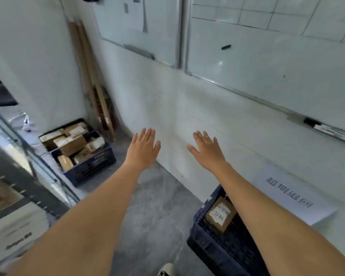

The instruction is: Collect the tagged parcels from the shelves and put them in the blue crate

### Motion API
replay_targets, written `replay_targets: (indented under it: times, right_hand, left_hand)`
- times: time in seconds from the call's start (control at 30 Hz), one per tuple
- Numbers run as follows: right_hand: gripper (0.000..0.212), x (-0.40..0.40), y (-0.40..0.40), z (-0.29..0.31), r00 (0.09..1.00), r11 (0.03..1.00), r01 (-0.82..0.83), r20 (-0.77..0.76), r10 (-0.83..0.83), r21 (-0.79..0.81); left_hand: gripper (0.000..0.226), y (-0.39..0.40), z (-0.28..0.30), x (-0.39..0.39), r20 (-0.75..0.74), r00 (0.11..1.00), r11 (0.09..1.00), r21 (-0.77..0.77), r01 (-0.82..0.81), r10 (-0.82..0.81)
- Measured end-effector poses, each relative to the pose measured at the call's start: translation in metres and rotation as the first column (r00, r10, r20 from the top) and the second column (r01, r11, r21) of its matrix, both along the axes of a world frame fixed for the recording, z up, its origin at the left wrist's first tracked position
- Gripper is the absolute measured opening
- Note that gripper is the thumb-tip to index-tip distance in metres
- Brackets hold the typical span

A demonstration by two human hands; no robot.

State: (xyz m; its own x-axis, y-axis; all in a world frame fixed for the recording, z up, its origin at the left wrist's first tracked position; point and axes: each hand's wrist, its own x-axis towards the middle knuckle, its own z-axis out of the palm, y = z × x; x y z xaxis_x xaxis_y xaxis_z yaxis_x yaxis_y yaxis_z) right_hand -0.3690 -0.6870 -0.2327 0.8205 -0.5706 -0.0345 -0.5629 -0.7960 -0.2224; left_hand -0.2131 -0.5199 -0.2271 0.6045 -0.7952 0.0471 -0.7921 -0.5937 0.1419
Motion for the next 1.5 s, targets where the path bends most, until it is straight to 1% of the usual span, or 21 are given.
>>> replay_targets:
  times: [0.1,0.17,0.23,0.3,0.43,0.53,0.63,0.77,0.93,1.03,1.13,1.23,1.33,1.43,1.5]
  right_hand:
    - [0.066,0.051,0.063,0.017,0.986,0.986,-0.167,0.009,0.167,-0.018]
    - [0.066,0.081,0.108,0.029,0.965,0.965,-0.262,0.018,0.263,-0.028]
    - [0.067,0.108,0.154,0.041,0.935,0.935,-0.354,0.023,0.355,-0.026]
    - [0.068,0.132,0.204,0.052,0.891,0.892,-0.452,0.034,0.453,-0.025]
    - [0.065,0.181,0.314,0.069,0.768,0.771,-0.637,0.084,0.635,-0.017]
    - [0.065,0.212,0.405,0.078,0.647,0.652,-0.757,0.088,0.757,-0.038]
    - [0.063,0.231,0.494,0.084,0.539,0.544,-0.838,0.1,0.836,-0.035]
    - [0.063,0.247,0.603,0.089,0.407,0.413,-0.906,0.08,0.91,-0.089]
    - [0.063,0.261,0.703,0.092,0.282,0.288,-0.954,0.08,0.956,-0.086]
    - [0.061,0.269,0.757,0.098,0.217,0.222,-0.974,0.104,0.971,-0.043]
    - [0.061,0.283,0.808,0.108,0.142,0.146,-0.989,0.117,0.983,-0.02]
    - [0.062,0.298,0.854,0.118,0.065,0.07,-0.997,0.128,0.99,-0.035]
    - [0.064,0.31,0.897,0.129,0.002,0.008,-0.999,0.121,0.993,-0.046]
    - [0.065,0.318,0.938,0.14,-0.039,-0.032,-0.998,0.15,0.988,-0.048]
    - [0.064,0.321,0.965,0.146,-0.064,-0.055,-0.997,0.171,0.983,-0.054]
  left_hand:
    - [0.06,0.087,0.021,0.011,0.029,0.991,0.991,-0.001,-0.133,0.133]
    - [0.06,0.142,0.035,0.019,0.078,0.971,0.974,-0.017,-0.224,0.225]
    - [0.06,0.196,0.05,0.027,0.151,0.941,0.952,-0.001,-0.305,0.302]
    - [0.06,0.248,0.062,0.035,0.175,0.911,0.924,0.008,-0.381,0.374]
    - [0.062,0.355,0.078,0.04,0.163,0.834,0.846,-0.01,-0.532,0.527]
    - [0.061,0.442,0.086,0.039,0.218,0.745,0.762,0.006,-0.647,0.631]
    - [0.06,0.528,0.094,0.035,0.254,0.685,0.7,0.041,-0.713,0.683]
    - [0.061,0.631,0.1,0.026,0.285,0.582,0.595,0.052,-0.802,0.761]
    - [0.061,0.721,0.103,0.008,0.306,0.466,0.476,0.048,-0.878,0.83]
    - [0.061,0.769,0.098,0.007,0.276,0.36,0.368,0.022,-0.929,0.891]
    - [0.063,0.808,0.105,0.008,0.227,0.249,0.261,-0.027,-0.965,0.942]
    - [0.065,0.841,0.12,0.014,0.185,0.164,0.177,-0.058,-0.982,0.969]
    - [0.064,0.871,0.133,0.016,0.172,0.095,0.111,-0.082,-0.99,0.98]
    - [0.064,0.902,0.142,0.019,0.164,0.044,0.057,-0.077,-0.995,0.985]
    - [0.065,0.923,0.147,0.022,0.145,0.007,0.025,-0.122,-0.992,0.989]
